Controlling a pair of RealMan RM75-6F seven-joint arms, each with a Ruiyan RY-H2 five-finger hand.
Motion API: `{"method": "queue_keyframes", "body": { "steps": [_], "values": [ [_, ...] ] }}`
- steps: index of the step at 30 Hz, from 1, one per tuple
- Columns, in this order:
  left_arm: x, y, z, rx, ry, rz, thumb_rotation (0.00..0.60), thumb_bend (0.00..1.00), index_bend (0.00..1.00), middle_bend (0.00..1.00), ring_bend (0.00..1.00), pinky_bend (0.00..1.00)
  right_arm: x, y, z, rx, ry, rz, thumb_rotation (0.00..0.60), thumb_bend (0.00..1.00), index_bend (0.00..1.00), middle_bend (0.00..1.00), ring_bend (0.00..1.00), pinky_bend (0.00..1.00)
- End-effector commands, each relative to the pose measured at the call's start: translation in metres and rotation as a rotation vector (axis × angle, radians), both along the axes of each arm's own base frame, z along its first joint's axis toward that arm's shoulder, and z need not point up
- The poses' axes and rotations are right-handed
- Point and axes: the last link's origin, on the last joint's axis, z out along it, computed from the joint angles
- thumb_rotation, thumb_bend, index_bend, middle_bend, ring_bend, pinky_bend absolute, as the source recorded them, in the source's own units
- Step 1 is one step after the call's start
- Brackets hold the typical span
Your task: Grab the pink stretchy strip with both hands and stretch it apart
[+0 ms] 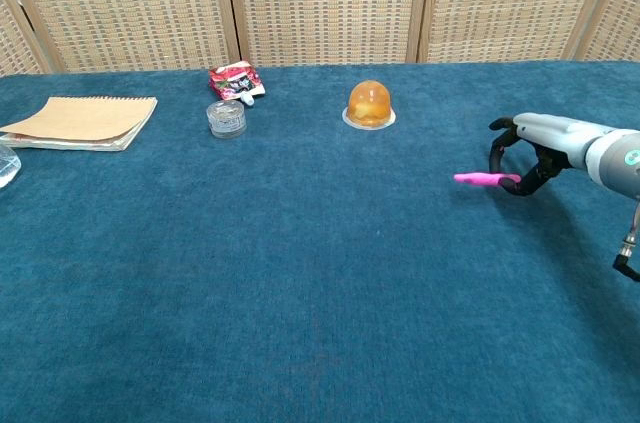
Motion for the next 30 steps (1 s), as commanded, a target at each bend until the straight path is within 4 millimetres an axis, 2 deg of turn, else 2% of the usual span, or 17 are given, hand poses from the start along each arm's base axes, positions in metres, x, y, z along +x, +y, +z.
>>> {"method": "queue_keyframes", "body": {
  "steps": [1, 8, 13, 17, 21, 25, 30],
  "values": [
    [0.0, 0.002, 0.0, 0.001, -0.005, -0.003, 0.6, 0.0, 0.0, 0.0, 0.0, 0.0, 0.011, 0.002, 0.01, -0.006, -0.042, 0.025, 0.6, 0.64, 0.76, 0.02, 0.0, 0.0],
    [0.002, 0.008, 0.0, -0.002, -0.019, -0.024, 0.6, 0.0, 0.0, 0.0, 0.0, 0.0, 0.035, 0.009, 0.018, 0.013, -0.112, 0.049, 0.6, 0.64, 0.76, 0.03, 0.0, 0.0],
    [0.017, 0.033, -0.003, -0.016, -0.041, -0.126, 0.6, 0.0, 0.0, 0.0, 0.0, 0.0, 0.057, 0.014, 0.023, 0.039, -0.164, 0.051, 0.6, 0.64, 0.76, 0.03, 0.0, 0.0],
    [0.041, 0.063, -0.012, -0.064, -0.047, -0.252, 0.6, 0.0, 0.08, 0.0, 0.0, 0.0, 0.077, 0.015, 0.024, 0.06, -0.206, 0.048, 0.6, 0.64, 0.76, 0.04, 0.0, 0.0],
    [0.079, 0.097, -0.026, -0.099, -0.008, -0.415, 0.6, 0.0, 0.19, 0.0, 0.0, 0.0, 0.104, 0.013, 0.023, 0.082, -0.242, 0.035, 0.6, 0.64, 0.76, 0.04, 0.0, 0.0],
    [0.107, 0.12, -0.044, -0.128, 0.004, -0.519, 0.6, 0.0, 0.27, 0.0, 0.0, 0.0, 0.122, 0.009, 0.021, 0.087, -0.275, 0.002, 0.6, 0.64, 0.75, 0.04, 0.0, 0.0],
    [0.136, 0.142, -0.071, -0.164, -0.013, -0.606, 0.6, 0.0, 0.34, 0.0, 0.0, 0.0, 0.136, 0.006, 0.016, 0.091, -0.3, -0.044, 0.6, 0.64, 0.75, 0.05, 0.0, 0.0]
  ]
}}
